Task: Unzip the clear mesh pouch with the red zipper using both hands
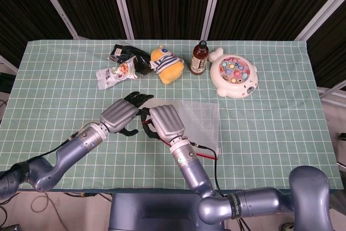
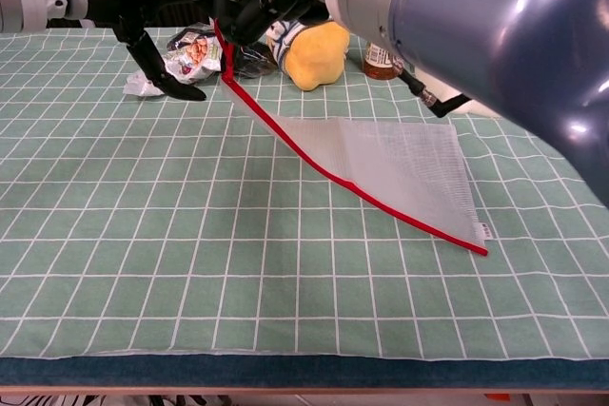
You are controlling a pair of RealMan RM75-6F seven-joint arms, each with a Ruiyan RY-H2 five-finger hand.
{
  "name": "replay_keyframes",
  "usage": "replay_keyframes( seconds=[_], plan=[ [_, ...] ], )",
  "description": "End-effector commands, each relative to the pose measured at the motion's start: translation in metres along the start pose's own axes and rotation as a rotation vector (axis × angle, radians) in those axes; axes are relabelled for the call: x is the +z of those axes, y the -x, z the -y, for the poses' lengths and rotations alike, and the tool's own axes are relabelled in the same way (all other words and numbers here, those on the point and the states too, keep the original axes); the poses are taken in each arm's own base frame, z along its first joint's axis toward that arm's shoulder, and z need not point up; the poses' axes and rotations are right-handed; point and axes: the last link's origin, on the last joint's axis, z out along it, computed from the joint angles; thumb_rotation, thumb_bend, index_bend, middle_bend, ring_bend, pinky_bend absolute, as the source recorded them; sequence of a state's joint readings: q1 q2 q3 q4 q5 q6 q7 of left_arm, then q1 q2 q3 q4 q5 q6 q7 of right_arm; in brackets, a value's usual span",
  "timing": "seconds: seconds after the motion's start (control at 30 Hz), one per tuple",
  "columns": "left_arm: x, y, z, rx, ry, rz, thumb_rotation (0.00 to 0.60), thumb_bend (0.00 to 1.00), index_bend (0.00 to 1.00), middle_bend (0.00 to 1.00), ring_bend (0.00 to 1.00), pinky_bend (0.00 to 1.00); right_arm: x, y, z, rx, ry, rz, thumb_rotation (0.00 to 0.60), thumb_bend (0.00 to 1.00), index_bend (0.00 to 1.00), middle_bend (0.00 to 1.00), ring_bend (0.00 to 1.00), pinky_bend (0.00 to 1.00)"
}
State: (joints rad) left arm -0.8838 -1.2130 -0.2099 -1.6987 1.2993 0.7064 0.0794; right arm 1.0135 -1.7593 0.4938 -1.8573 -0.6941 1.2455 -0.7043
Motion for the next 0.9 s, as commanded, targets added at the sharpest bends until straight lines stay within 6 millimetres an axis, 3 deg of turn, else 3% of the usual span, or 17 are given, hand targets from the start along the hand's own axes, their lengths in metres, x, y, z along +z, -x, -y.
replay_keyframes(
  seconds=[0.03,0.9],
  plan=[
    [0.001,0.002,-0.002,0.002,0.006,0.004,0.600,0.27,0.51,0.00,0.00,0.00,0.000,0.000,-0.001,-0.003,0.004,0.000,0.600,0.57,0.64,1.00,1.00,0.95],
    [0.008,0.014,-0.009,-0.030,0.013,-0.021,0.600,0.37,0.54,0.01,0.00,0.00,-0.002,0.001,-0.002,0.011,0.009,0.005,0.600,0.57,0.64,1.00,1.00,0.95]
  ],
)
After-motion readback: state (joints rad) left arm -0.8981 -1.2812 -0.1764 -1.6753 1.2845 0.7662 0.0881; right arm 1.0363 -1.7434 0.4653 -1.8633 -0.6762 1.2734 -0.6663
